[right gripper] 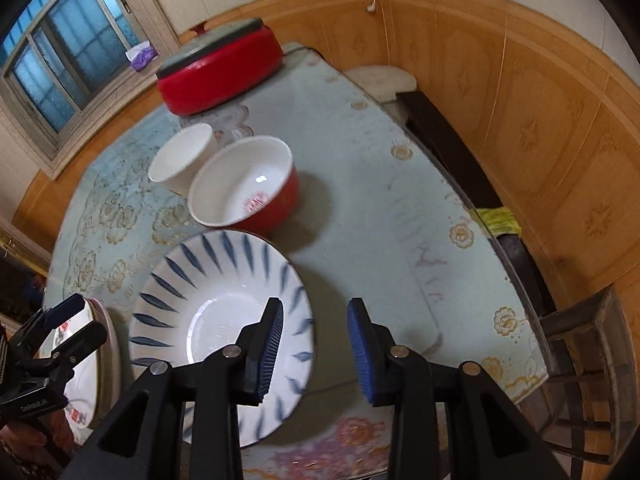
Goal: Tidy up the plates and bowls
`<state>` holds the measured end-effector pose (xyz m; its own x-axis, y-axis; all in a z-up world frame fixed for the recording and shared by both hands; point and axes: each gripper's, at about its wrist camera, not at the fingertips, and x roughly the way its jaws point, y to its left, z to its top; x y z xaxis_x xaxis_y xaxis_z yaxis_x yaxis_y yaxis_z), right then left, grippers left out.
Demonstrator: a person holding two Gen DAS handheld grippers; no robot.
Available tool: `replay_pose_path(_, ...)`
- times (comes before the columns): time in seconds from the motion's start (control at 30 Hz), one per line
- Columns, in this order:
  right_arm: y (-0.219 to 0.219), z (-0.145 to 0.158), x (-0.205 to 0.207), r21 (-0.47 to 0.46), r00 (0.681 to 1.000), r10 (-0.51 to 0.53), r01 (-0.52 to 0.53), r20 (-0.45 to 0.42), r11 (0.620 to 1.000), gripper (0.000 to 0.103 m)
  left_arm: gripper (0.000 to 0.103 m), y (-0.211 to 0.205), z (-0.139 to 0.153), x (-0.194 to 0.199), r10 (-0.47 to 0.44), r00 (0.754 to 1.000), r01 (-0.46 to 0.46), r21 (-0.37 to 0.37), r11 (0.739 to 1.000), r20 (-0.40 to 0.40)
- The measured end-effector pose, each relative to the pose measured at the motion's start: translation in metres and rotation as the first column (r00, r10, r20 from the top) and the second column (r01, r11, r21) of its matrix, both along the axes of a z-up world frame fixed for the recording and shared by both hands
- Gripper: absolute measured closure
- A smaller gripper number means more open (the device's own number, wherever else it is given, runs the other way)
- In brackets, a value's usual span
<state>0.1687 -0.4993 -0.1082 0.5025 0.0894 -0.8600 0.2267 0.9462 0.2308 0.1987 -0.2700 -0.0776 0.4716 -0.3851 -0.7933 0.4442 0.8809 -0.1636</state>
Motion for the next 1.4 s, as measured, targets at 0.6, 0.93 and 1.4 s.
replay_pose_path(0.6, 0.012, -0.039, 0.024, 0.095, 0.985, 0.153, -0.145, -0.083, 0.985, 0.084, 0.084, -0.029, -0.047, 0.009, -0.022, 0.993, 0.031, 0.075, 0.997, -0.116)
replay_pose_path(0.93, 0.024, -0.041, 0.020, 0.097, 0.987, 0.134, -0.125, -0.091, 0.987, 0.087, 0.087, -0.016, -0.047, -0.002, -0.035, 0.989, 0.051, 0.110, 0.993, -0.143)
replay_pose_path(1.4, 0.049, -0.042, 0.029, 0.094, 0.985, 0.145, -0.137, -0.090, 0.986, 0.087, 0.087, 0.010, -0.049, -0.012, -0.021, 0.989, 0.039, 0.120, 0.992, -0.145)
